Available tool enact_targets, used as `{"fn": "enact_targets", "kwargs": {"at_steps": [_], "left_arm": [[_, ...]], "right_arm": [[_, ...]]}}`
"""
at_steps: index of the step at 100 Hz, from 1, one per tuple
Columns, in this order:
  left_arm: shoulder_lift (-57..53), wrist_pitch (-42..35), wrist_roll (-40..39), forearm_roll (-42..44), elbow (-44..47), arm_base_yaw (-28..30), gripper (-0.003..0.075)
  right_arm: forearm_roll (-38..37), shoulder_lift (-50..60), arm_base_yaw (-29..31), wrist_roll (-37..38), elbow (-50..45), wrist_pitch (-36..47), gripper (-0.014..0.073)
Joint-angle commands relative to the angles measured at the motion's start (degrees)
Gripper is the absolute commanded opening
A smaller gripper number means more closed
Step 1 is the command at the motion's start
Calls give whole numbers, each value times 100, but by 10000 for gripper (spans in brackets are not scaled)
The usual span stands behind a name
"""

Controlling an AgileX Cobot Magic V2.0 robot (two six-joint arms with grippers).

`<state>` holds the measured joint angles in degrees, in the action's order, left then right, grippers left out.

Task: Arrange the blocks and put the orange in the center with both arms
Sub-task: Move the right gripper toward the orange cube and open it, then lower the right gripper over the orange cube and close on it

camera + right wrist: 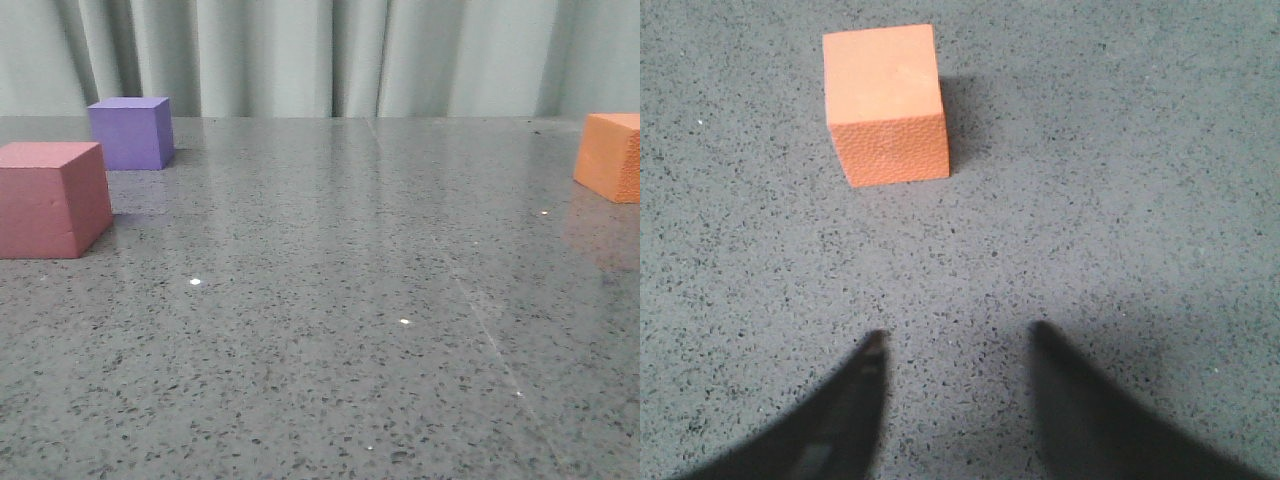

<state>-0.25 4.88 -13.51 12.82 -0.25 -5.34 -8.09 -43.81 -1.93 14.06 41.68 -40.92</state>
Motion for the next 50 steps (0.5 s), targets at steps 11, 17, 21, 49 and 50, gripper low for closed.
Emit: {"fn": "enact_targets", "kwargs": {"at_steps": [11,17,21,49,50], "left_arm": [[-186,-417,-8,-3,311,8,-19],[-186,-417,-8,-3,311,8,-19],[-186,-417,-8,-3,311,8,-19],[-186,-417,-8,-3,311,8,-19],[-186,-417,-8,-3,311,8,-19]], "right_arm": [[200,0,31,-80,205,381,583],[252,-43,31,-98,246,377,583],[318,-125,31,-157,322,318,583],[695,-1604,31,-1013,1936,-376,583],[695,-1651,31,-1020,2028,-403,583]]}}
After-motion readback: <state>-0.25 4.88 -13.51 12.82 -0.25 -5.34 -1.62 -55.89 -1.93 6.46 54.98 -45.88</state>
